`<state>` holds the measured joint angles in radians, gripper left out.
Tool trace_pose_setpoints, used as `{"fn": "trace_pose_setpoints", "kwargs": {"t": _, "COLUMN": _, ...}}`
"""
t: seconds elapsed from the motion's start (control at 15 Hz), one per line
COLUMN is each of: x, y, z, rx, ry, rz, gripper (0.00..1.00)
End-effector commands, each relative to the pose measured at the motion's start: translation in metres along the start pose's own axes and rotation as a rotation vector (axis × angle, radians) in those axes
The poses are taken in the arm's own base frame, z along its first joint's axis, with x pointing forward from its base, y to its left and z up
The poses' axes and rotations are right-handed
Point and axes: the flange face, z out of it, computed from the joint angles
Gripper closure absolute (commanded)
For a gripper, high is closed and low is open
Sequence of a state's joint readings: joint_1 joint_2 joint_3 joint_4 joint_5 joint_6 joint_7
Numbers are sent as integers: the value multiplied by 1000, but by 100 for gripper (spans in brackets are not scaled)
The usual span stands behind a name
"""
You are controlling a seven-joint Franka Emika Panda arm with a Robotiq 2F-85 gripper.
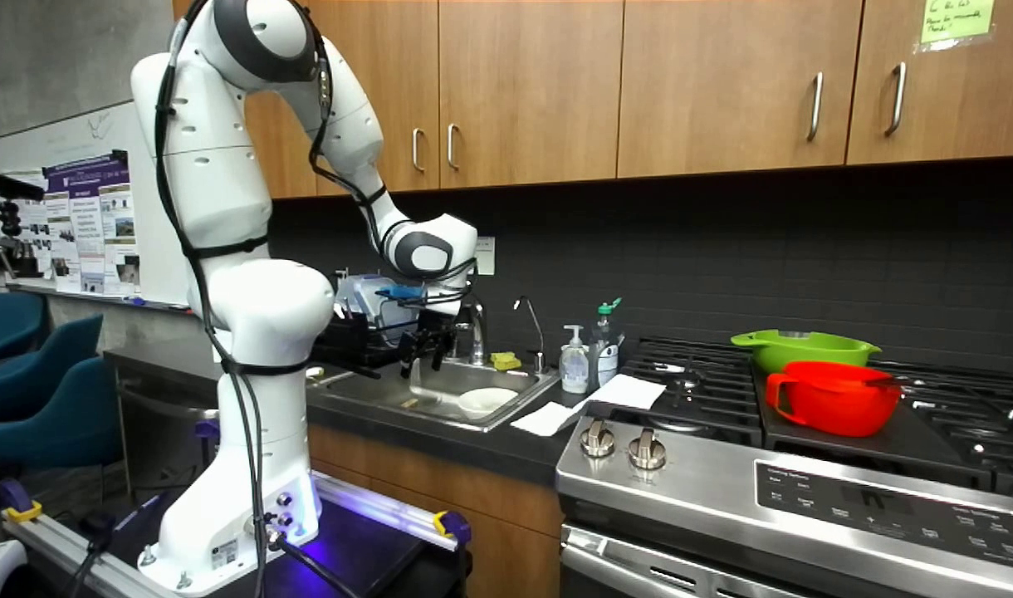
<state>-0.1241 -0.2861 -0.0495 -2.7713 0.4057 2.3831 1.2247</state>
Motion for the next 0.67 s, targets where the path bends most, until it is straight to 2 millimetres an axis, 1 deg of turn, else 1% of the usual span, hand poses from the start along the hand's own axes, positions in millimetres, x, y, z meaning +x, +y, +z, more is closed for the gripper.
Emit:
{"fn": "trace_pose_setpoints", "kwargs": {"t": 0.0, "x": 22, "y": 2, "z": -13, "rx": 10, "ry": 19, "rz": 18, "gripper": 0}}
{"fn": "trace_pose_setpoints", "kwargs": {"t": 0.33, "x": 53, "y": -1, "z": -29, "rx": 29, "ry": 58, "rz": 5, "gripper": 0}}
{"fn": "trace_pose_setpoints", "kwargs": {"t": 0.47, "x": 72, "y": -1, "z": -42, "rx": 32, "ry": 82, "rz": -23, "gripper": 0}}
{"fn": "trace_pose_setpoints", "kwargs": {"t": 0.6, "x": 98, "y": 1, "z": -56, "rx": 12, "ry": 105, "rz": -77, "gripper": 0}}
